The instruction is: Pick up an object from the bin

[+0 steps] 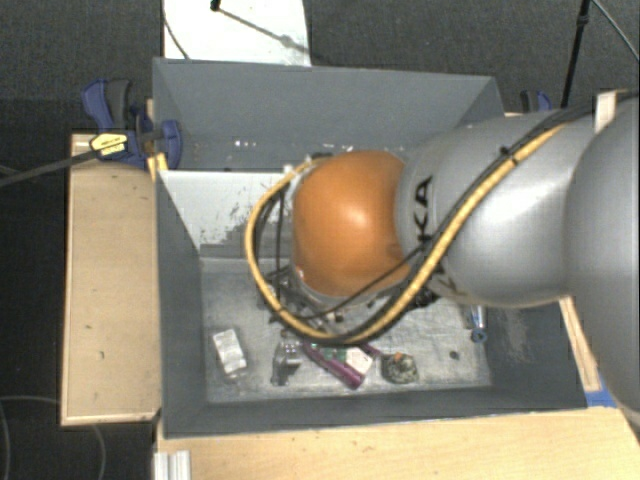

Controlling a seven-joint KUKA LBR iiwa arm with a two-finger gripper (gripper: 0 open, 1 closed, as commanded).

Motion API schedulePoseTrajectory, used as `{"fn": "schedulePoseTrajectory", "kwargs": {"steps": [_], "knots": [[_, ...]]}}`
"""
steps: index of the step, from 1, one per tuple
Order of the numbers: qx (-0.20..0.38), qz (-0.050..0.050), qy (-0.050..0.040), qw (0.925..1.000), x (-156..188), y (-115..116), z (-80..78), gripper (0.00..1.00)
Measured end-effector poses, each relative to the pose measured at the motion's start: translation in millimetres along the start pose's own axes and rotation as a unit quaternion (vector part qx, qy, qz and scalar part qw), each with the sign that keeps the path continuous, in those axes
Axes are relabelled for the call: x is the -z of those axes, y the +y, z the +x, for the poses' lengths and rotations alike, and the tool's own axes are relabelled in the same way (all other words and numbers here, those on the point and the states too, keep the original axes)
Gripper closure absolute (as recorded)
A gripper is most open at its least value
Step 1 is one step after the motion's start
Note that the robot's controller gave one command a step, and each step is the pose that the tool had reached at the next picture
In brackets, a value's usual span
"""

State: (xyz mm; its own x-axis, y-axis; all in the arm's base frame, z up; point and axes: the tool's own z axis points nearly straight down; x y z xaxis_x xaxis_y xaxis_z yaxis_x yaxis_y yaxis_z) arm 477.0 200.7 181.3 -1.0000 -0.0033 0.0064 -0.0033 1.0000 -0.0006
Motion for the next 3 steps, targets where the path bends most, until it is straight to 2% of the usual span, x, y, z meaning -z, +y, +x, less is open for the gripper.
{"fn": "schedulePoseTrajectory", "kwargs": {"steps": [1, 2, 3], "knots": [[0.034, -0.002, -0.0077, 0.9994, -112, -97, -8.8, 0.0], [0.153, -0.001, -0.0028, 0.9883, -109, -133, -64.4, 0.0], [0.148, -0.001, -0.0096, 0.9889, -107, -132, -67.8, 1.0]]}}
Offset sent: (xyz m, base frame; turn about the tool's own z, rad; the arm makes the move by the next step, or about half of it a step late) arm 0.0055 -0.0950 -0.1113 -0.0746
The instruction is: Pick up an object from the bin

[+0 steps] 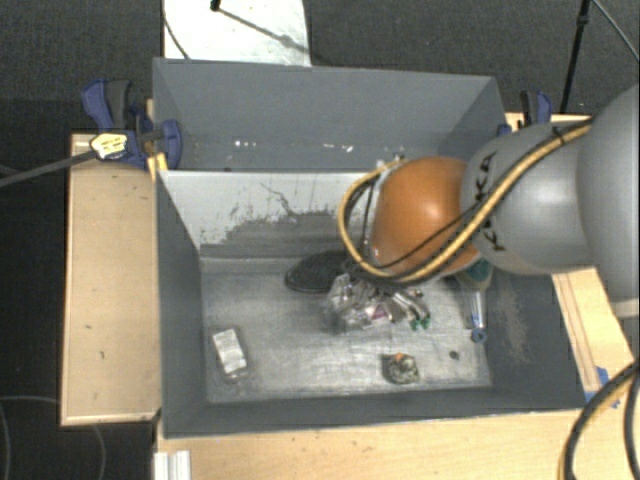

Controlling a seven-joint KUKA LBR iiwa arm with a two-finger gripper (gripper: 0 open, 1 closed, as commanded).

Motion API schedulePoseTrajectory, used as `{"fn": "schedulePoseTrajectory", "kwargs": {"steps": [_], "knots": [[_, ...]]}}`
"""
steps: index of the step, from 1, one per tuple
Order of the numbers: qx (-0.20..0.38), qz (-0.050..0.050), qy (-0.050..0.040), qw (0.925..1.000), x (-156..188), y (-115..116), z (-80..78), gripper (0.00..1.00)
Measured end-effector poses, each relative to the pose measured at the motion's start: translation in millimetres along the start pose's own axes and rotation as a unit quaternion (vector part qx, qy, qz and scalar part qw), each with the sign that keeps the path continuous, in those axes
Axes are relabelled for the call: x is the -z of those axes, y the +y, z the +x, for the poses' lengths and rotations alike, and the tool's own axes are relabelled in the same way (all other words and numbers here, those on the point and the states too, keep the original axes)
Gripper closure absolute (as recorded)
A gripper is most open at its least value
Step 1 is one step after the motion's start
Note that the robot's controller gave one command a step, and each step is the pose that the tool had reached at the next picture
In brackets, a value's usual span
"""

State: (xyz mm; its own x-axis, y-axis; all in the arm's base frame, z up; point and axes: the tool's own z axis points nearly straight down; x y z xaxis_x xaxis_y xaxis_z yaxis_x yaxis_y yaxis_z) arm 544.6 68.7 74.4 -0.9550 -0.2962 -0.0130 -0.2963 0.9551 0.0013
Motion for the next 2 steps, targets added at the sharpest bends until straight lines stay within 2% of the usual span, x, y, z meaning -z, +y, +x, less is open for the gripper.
{"fn": "schedulePoseTrajectory", "kwargs": {"steps": [1, 2], "knots": [[0.0, 0.0, 0.005, 1.0, -2, 0, 3.0, 0.0], [-0.063, 0.003, 0.0031, 0.998, 34, -58, -16.1, 0.0]]}}
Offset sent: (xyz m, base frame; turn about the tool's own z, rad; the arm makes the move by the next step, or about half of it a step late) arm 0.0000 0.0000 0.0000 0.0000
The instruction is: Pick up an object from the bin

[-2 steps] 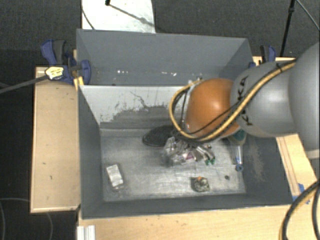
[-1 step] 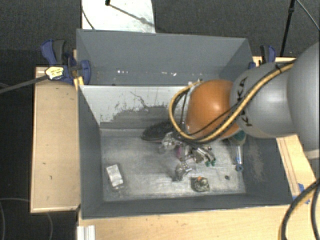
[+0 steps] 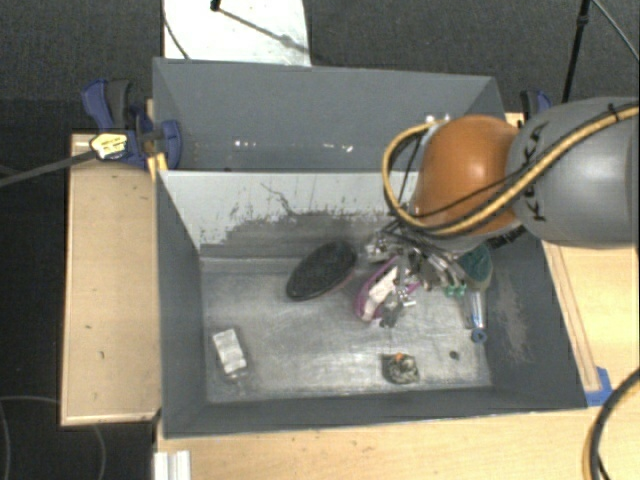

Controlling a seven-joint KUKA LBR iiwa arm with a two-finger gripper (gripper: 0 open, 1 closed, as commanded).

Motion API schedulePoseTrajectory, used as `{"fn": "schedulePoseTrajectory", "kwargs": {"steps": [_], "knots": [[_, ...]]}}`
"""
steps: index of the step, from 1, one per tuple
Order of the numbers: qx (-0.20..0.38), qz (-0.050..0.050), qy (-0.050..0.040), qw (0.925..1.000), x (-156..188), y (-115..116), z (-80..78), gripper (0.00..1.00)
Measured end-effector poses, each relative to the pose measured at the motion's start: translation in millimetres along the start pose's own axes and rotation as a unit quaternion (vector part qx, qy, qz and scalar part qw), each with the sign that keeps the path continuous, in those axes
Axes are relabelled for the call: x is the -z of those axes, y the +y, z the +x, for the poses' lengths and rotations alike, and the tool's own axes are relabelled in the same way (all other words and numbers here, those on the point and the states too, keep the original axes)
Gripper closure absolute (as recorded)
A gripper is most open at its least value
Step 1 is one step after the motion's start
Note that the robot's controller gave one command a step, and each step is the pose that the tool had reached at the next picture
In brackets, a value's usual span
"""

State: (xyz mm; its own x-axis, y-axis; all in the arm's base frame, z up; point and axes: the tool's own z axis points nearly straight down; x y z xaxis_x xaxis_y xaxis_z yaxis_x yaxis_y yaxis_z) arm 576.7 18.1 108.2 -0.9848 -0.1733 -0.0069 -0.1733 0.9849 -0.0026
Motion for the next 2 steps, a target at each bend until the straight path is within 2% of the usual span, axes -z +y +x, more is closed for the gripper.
{"fn": "schedulePoseTrajectory", "kwargs": {"steps": [1, 2], "knots": [[0.026, -0.002, 0.0005, 0.9996, -37.1, -35.9, -3.2, 0.0], [0.025, -0.002, -0.0028, 0.9997, -33.4, -33.7, -5.7, 1.0]]}}
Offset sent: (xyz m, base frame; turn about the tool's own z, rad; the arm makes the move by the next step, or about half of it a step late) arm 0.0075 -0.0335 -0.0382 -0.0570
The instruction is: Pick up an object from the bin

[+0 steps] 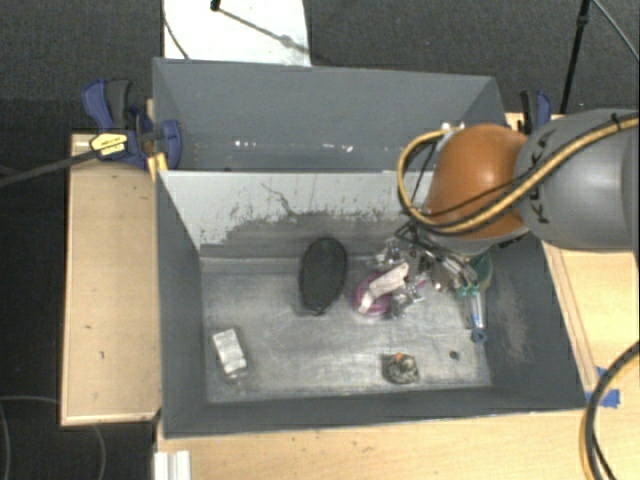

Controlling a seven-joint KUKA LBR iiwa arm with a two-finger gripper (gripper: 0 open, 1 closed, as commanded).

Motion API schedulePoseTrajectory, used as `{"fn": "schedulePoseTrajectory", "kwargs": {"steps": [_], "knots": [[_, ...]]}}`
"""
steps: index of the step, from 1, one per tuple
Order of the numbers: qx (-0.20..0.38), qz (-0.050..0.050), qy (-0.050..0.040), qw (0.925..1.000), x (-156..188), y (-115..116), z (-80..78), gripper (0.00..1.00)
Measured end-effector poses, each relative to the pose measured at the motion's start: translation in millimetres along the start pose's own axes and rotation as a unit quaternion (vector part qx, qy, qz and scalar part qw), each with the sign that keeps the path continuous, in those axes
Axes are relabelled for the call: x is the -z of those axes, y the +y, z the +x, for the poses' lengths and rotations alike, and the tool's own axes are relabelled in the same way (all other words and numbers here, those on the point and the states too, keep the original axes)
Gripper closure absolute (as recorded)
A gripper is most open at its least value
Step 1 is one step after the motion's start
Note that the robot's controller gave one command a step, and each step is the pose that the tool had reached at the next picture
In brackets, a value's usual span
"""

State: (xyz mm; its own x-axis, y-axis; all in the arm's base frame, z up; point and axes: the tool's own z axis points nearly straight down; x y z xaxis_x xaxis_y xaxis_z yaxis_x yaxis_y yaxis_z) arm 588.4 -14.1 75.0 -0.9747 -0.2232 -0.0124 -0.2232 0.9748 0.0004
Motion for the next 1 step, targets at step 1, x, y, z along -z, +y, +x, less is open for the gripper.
{"fn": "schedulePoseTrajectory", "kwargs": {"steps": [1], "knots": [[0.139, 0.001, 0.002, 0.9902, 171.9, 12.4, 26.2, 1.0]]}}
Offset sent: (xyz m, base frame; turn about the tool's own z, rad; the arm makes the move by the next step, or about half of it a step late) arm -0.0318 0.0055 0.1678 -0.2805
